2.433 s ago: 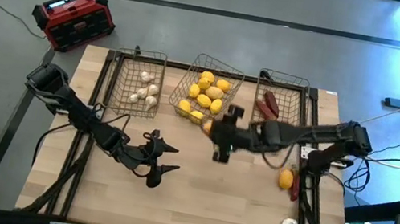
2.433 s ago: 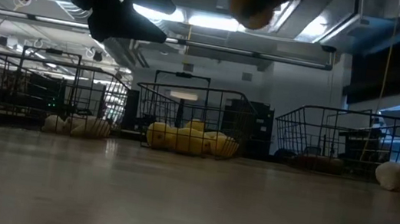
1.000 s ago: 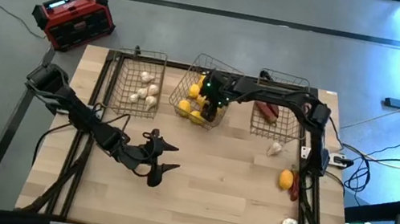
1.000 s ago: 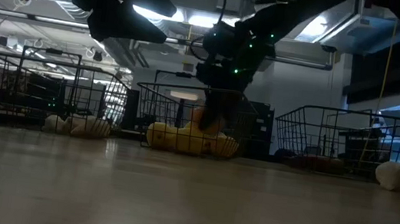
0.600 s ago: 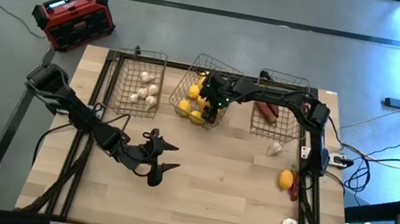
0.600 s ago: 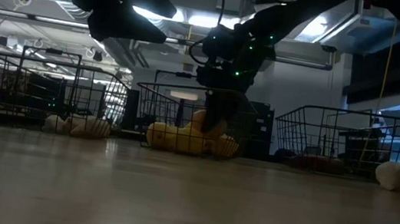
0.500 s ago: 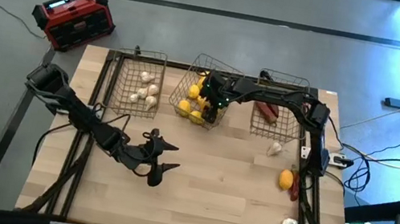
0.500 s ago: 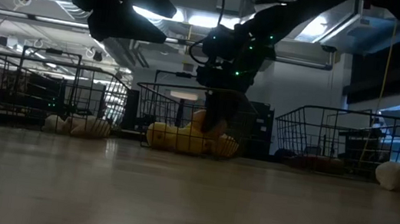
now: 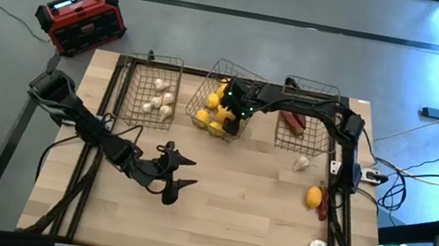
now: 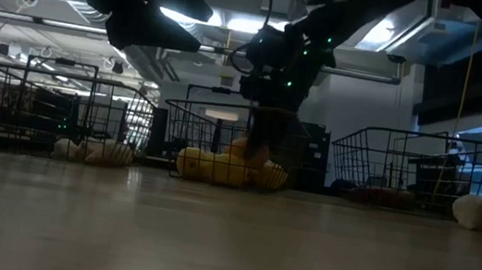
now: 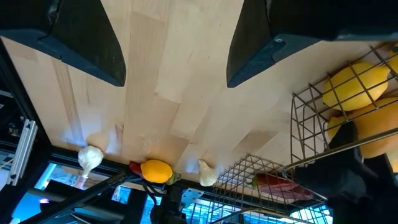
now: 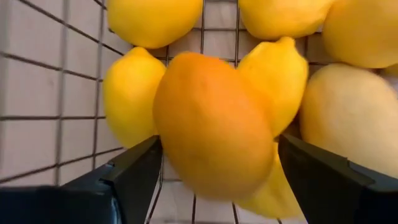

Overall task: Sort produce into baskets
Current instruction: Put the lemon into the middle wire basket

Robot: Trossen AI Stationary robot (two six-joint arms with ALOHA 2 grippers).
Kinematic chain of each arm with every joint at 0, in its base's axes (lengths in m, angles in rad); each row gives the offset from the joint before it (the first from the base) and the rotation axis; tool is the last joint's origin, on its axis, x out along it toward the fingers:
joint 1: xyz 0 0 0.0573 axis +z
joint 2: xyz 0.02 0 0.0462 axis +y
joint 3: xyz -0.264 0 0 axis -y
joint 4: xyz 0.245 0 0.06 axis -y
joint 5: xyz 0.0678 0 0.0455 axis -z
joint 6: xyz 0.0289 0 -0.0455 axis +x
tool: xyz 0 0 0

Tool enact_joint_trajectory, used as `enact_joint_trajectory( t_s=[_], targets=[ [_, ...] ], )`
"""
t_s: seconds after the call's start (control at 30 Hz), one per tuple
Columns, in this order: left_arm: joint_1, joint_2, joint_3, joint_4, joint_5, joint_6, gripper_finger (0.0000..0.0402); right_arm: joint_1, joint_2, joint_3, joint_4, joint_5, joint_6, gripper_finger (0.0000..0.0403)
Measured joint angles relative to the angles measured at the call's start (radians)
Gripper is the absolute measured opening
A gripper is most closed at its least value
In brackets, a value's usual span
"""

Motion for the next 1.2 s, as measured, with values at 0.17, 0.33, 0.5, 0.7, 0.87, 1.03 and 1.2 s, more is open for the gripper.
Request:
enact_joint_trajectory(
  t_s=[0.17, 0.33, 0.5, 0.7, 0.87, 1.03, 1.2],
  targets=[
    [0.000, 0.000, 0.000, 0.000, 0.000, 0.000, 0.0276, 0.000, -0.071, 0.000, -0.036, 0.000, -0.006, 0.0319],
    [0.000, 0.000, 0.000, 0.000, 0.000, -0.001, 0.0276, 0.008, -0.187, 0.000, -0.079, 0.001, -0.006, 0.0319],
    [0.000, 0.000, 0.000, 0.000, 0.000, -0.002, 0.0276, 0.065, -0.333, 0.000, -0.162, 0.031, -0.006, 0.0319],
    [0.000, 0.000, 0.000, 0.001, 0.000, -0.006, 0.0276, 0.195, -0.502, 0.001, -0.323, 0.059, 0.049, 0.0319],
    [0.000, 0.000, 0.000, 0.001, 0.000, -0.012, 0.0276, 0.317, -0.592, 0.000, -0.453, 0.069, 0.177, 0.0319],
    [0.000, 0.000, 0.000, 0.000, 0.000, -0.032, 0.0276, 0.442, -0.645, -0.032, -0.548, 0.142, 0.313, 0.0319],
    [0.000, 0.000, 0.000, 0.000, 0.000, -0.054, 0.0276, 0.556, -0.696, -0.120, -0.596, 0.212, 0.463, 0.0319]
  ],
)
